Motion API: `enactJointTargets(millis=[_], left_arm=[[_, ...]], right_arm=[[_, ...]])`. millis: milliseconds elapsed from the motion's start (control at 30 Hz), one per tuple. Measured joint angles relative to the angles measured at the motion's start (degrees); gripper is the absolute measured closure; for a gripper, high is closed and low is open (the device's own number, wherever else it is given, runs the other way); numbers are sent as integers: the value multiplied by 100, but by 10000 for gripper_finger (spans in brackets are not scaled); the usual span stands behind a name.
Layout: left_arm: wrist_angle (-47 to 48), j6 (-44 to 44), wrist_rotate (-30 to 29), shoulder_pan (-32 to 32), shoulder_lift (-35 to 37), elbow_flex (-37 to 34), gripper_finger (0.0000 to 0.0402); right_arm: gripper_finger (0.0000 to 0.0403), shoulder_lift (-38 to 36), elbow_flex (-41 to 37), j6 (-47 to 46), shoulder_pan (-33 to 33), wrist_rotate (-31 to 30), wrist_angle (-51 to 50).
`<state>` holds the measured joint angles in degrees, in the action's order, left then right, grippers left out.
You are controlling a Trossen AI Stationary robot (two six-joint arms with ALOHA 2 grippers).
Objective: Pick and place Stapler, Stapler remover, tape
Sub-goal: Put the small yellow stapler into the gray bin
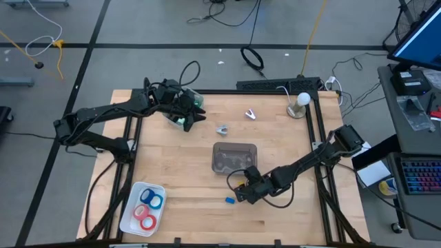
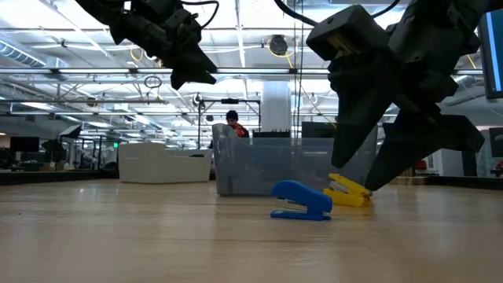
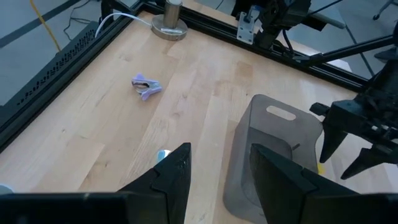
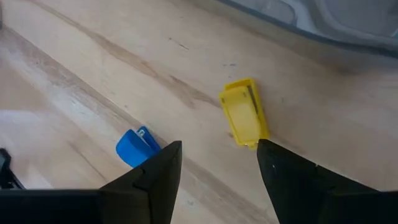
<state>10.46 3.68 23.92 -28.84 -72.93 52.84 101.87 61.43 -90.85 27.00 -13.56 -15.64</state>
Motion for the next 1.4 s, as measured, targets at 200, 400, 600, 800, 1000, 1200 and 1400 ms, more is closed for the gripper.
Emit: enactJointTargets(millis=[200,400,600,800,1000,1200,1400], left_arm=[[-7,0,0,0,0,0,236],[-4,-3,0,0,0,0,236],[-4,-20,0,0,0,0,236],[-4,-44,-2,0,0,0,236],[-4,-46,-2,0,0,0,236],[-6,-47,-2,0,0,0,236],[-41,-46,-2,0,0,0,236]], right_arm=[[200,-1,0,-38,-2,-18,-6],[200,-1,0,-139,-2,1,-85],[200,-3,0,-233,50,-53,-123],[200,-3,0,-168,30,-178,-147],[200,-3,0,-45,-4,-319,-218],[200,-3,0,23,-4,-415,-281],[200,135,-3,48,-31,-356,-214]])
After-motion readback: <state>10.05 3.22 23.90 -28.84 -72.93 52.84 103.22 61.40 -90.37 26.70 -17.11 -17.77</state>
